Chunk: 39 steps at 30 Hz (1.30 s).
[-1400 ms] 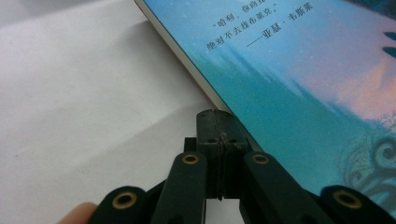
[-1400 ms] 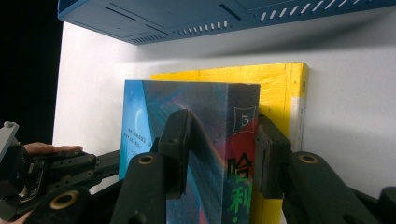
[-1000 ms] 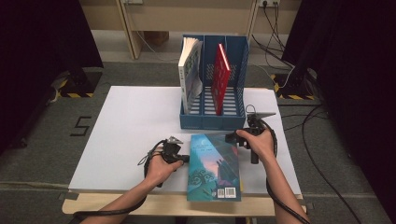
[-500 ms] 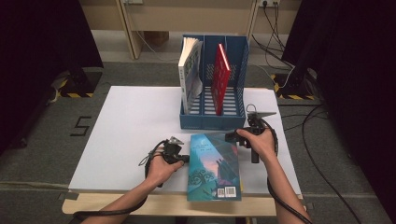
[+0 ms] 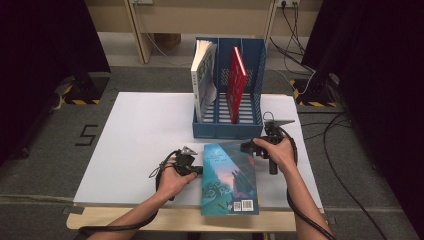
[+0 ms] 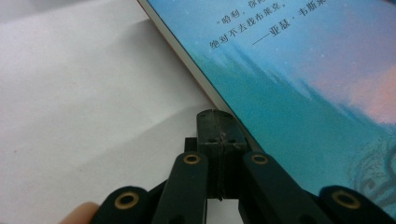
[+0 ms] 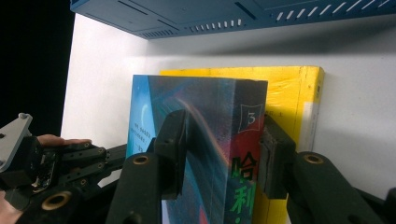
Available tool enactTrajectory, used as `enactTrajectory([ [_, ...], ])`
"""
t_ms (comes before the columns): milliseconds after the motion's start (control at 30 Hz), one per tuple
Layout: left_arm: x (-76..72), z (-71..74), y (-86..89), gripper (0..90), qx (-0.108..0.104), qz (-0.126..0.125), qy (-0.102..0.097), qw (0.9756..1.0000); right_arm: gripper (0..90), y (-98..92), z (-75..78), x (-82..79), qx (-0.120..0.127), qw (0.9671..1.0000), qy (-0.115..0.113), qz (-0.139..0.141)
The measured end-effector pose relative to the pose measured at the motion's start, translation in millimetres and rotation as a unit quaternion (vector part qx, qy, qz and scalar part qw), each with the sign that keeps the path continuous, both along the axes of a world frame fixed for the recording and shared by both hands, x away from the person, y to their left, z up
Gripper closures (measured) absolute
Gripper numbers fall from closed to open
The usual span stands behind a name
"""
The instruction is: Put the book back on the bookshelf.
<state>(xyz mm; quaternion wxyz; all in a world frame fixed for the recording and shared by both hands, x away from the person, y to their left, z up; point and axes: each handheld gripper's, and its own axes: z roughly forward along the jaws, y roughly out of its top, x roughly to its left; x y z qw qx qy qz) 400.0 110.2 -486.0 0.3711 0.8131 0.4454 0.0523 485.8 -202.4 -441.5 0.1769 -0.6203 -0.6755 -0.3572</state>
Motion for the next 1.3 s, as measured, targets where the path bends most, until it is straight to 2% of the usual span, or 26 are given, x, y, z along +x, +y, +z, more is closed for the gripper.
enactTrajectory([
  [133,-0.3,-0.2,-0.4,90.0,0.000,0.000,-0.001,1.0000,60.2,1.0,0.2,0.6,0.011,0.9999,0.011,0.004],
  [300,-0.3,-0.3,-0.6,90.0,0.000,0.001,-0.002,1.0000,59.0,6.3,0.1,0.2,0.003,0.9998,0.007,0.017],
  [400,-0.5,-0.6,-1.3,90.0,-0.001,0.001,-0.004,1.0000,59.4,7.6,-0.8,0.1,0.007,0.9997,0.010,0.019],
  [467,-0.3,-0.6,-2.7,90.0,-0.001,-0.002,-0.005,1.0000,60.4,12.0,-3.8,-0.6,0.021,0.9991,0.018,0.030],
  [500,-0.7,-0.6,-2.7,90.0,0.000,-0.004,-0.009,1.0000,59.9,14.2,-4.5,-1.1,0.017,0.9990,0.020,0.036],
  [800,-2.0,-1.7,-3.0,88.9,0.000,-0.007,-0.019,0.9998,60.8,11.1,-0.4,0.7,0.005,0.9988,0.029,0.039],
  [900,-2.6,-1.4,-3.5,88.4,0.002,-0.009,-0.019,0.9998,60.5,7.5,0.0,2.6,0.001,0.9988,0.036,0.031],
  [1233,-2.4,-1.6,-4.2,88.7,0.003,-0.007,-0.018,0.9998,67.9,4.9,0.9,0.6,0.027,0.9988,0.033,0.022],
  [1300,-2.4,-1.5,-4.2,88.8,0.004,-0.008,-0.018,0.9998,68.0,5.2,1.7,0.1,0.025,0.9989,0.033,0.021],
])
